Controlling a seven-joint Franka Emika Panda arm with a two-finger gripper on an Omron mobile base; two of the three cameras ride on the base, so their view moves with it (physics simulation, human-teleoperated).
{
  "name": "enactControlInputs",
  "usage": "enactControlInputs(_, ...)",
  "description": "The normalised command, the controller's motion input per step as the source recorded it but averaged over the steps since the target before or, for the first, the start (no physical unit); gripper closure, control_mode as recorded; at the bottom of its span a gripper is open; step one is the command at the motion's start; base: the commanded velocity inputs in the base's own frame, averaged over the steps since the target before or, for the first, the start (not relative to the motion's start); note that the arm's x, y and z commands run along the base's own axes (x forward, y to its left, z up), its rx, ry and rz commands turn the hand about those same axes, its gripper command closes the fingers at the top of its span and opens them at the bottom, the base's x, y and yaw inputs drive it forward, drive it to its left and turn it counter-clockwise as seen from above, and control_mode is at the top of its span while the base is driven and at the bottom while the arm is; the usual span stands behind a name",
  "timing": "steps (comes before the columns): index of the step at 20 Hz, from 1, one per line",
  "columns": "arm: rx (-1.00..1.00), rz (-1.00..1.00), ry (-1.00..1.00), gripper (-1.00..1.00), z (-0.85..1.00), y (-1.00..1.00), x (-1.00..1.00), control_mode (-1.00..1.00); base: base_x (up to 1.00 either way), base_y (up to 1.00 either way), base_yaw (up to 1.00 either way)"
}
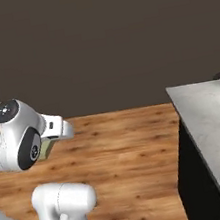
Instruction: Retrieve the butter from the fridge and place it on a plate on the dining table. Then retrieve the butter knife by the fridge and place it near the plate.
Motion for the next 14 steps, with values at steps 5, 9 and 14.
enactControlInputs(5,0.00,0.00,0.00,1.00,0.00,0.00,0.00,1.00,1.00,0.76,-0.59)
enactControlInputs(9,0.00,0.00,0.00,1.00,0.00,0.00,0.00,1.00,1.00,0.74,-0.58)
enactControlInputs(14,0.00,0.00,0.00,1.00,0.00,0.00,0.00,1.00,0.92,0.86,-0.57)
